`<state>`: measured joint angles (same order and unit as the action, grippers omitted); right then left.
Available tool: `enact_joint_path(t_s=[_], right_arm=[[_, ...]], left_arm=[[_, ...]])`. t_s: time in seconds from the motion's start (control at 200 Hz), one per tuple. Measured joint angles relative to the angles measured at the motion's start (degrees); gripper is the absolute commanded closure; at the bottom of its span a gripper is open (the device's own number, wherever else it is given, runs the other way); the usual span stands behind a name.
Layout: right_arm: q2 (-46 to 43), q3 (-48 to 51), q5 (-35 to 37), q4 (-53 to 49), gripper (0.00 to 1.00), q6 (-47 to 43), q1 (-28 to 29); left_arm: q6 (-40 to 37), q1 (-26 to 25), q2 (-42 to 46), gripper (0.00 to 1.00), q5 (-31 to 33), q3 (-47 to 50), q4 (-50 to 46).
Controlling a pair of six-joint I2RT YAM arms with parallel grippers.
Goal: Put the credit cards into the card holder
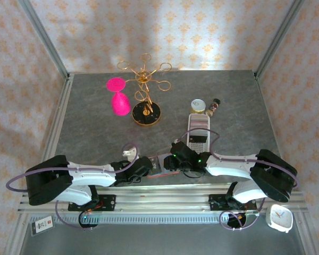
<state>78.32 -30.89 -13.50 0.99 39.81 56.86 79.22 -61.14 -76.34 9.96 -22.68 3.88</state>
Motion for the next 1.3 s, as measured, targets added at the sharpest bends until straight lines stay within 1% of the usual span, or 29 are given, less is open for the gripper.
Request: enact_joint_path(t_s=[0.355,0.475,0.556,0.696,1.111,1.301], right_arm=[[-2.0,0.0,0.0,-0.1,0.84,0.0,0.0],[-2.0,0.0,-0.3,0.0,0.85,0.0,0.0],[-2.0,0.0,-0.5,-0.1,0.93,0.2,0.0],[-2.0,0.0,-0.2,-0.1,1.0,-0.1,0.0],[-5.5,0.0,2.2,-2.5,1.0,0.0,0.0],[-5.5,0.0,1.4,-2.1,1.0,0.0,0.0]], left_arm=[[-0.2,0.0,-1.5,0.75,0.2,-1.0,-0.2],[-0.2,0.0,-2.1,0.75,0.2,-1.4,-0.3],[-0.2,0.0,-2.2,0.75,0.2,-1.7,-0.4],[-0.2,0.0,-2.4,0.75,0.2,-2.0,-0.4],[-0.2,0.0,-2.1,0.75,0.0,-2.0,-0.4],[-0.2,0.0,-1.3,0.67,-0.5,-1.5,-0.1]])
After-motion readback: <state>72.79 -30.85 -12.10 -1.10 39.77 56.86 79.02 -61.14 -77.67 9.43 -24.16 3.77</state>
